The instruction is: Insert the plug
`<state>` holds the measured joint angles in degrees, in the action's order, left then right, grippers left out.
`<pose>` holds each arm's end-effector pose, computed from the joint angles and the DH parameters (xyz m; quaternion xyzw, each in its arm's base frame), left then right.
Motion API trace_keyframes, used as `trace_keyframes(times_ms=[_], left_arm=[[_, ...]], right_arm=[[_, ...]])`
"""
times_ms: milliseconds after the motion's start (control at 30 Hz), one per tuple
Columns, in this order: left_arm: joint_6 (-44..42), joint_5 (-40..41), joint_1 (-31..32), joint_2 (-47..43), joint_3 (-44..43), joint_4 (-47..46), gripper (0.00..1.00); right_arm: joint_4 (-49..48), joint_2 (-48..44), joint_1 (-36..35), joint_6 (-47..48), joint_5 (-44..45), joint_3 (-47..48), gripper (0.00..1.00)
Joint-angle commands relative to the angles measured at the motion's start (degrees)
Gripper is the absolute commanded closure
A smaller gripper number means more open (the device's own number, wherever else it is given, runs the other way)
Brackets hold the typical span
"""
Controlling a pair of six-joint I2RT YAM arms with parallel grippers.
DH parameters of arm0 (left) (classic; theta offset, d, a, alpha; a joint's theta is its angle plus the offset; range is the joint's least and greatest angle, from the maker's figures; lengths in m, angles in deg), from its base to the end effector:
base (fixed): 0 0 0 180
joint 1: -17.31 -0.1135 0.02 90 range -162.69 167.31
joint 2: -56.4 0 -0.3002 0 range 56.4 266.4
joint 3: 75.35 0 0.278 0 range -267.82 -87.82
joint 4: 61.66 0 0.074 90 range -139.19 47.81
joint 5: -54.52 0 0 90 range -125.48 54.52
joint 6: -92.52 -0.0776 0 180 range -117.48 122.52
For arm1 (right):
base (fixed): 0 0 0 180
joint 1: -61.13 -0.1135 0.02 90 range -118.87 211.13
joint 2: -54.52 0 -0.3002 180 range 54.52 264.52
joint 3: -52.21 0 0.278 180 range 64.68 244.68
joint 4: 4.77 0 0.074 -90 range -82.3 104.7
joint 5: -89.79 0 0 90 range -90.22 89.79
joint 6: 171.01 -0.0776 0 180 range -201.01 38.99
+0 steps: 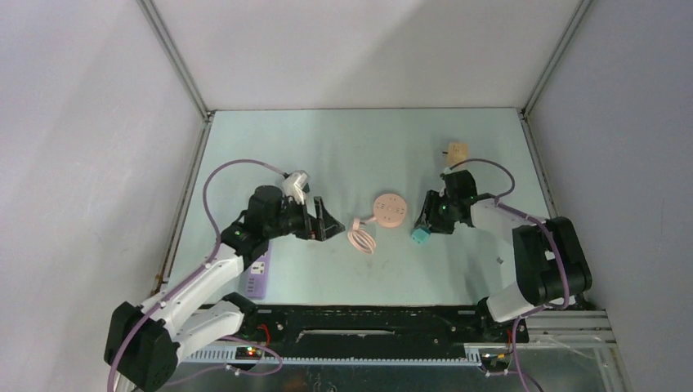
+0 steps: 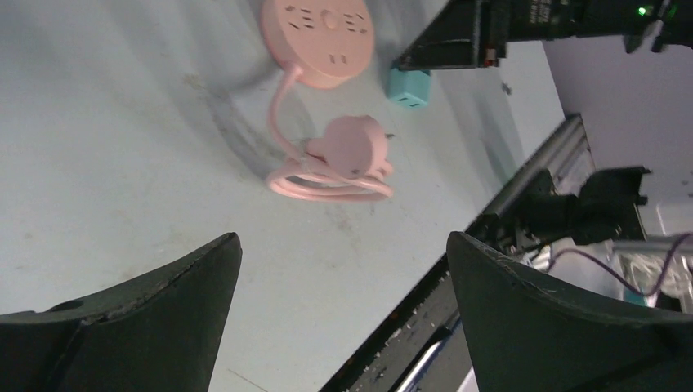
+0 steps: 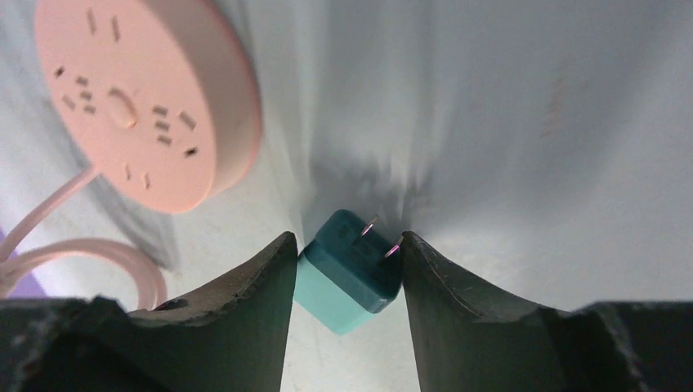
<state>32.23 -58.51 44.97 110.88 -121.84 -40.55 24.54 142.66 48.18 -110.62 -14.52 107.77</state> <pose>0.2055 -0.1420 0.2485 0.0860 0.8464 -0.3893 0.3530 0.3025 0.0892 0.1323 0.1095 0.9567 0.2000 0.1807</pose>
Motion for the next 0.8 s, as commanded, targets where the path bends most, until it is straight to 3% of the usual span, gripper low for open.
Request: trace_keyframes(times_ms=[0,133,267,400,500,767], left_arm=[[-2.5,-4.1,4.7,0.5,-0.3,-4.5,0.01],[-5.4,-0.4,10.3,-0.2,-2.1,-3.3,0.01],[-5.1,-1.4,11.9,-1.0,-1.0,-8.1,0.0],[-4.2,-3.8,12.5,0.7,-0.9,-11.2,0.0],[-3.1,-4.8,12.8,1.3,-0.3,-13.0,0.0],[0.3,-8.4,15.5,5.2,1.8,-20.4,0.03]], right_arm=[[-2.1,-2.8,-2.7,-4.4,-2.6,-5.7,0.48],[-3.3,-7.8,-3.1,-6.3,-3.0,-10.6,0.47],[-3.0,-13.7,-3.3,-7.7,-4.4,-13.1,0.46],[-5.1,-19.5,-4.5,-8.1,-7.9,-15.4,0.27],[-3.8,-20.1,-2.7,-7.1,-8.4,-15.4,0.2],[-6.4,-16.5,4.2,-2.9,-10.4,-14.7,0.28]])
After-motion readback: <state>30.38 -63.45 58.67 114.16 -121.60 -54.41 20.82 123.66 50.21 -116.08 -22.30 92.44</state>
